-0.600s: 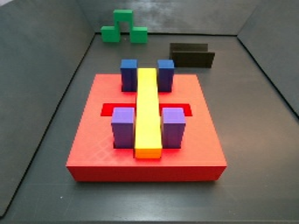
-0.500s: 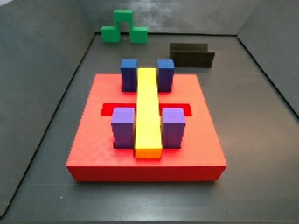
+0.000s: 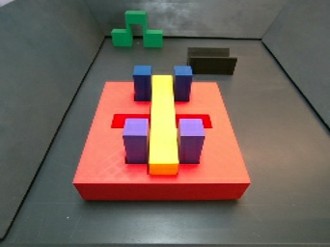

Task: Pick up the green object. Move up. Move to above the board. Insert the green object.
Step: Pick up the green object.

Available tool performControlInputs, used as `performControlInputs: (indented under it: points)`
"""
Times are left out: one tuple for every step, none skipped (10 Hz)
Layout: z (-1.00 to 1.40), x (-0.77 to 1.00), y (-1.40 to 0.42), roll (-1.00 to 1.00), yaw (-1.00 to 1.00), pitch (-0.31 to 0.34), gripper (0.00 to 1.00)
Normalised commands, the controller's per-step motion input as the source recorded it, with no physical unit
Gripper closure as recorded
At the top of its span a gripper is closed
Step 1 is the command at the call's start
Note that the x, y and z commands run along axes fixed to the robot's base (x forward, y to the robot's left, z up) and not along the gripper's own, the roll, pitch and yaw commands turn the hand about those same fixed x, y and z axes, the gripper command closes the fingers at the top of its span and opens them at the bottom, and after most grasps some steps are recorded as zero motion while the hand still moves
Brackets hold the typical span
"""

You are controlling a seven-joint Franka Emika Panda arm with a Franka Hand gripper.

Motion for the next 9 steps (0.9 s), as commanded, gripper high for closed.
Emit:
performControlInputs:
  points:
    - [-0.45, -0.32, 0.47, 0.07, -0.22, -0.067, 0.00]
    - [-0.46, -0.17, 0.35, 0.09, -0.17, -0.060, 0.00]
    - [-0.44, -0.15, 0.29, 0.08, -0.15, -0.059, 0.00]
    - [-0.40, -0.15, 0.30, 0.09, -0.15, -0.044, 0.00]
    - [-0.21, -0.11, 0.25, 0.06, -0.08, 0.000, 0.00]
    - [-0.06, -0.02, 0.08, 0.00, 0.00, 0.000, 0.00]
    - [-0.04, 0.00, 0.00, 0.00, 0.00, 0.000, 0.00]
    - [-0.11, 0.00, 0.00, 0.00, 0.00, 0.000, 0.00]
    - [-0.21, -0.08, 0.00, 0.03, 0.00, 0.000, 0.00]
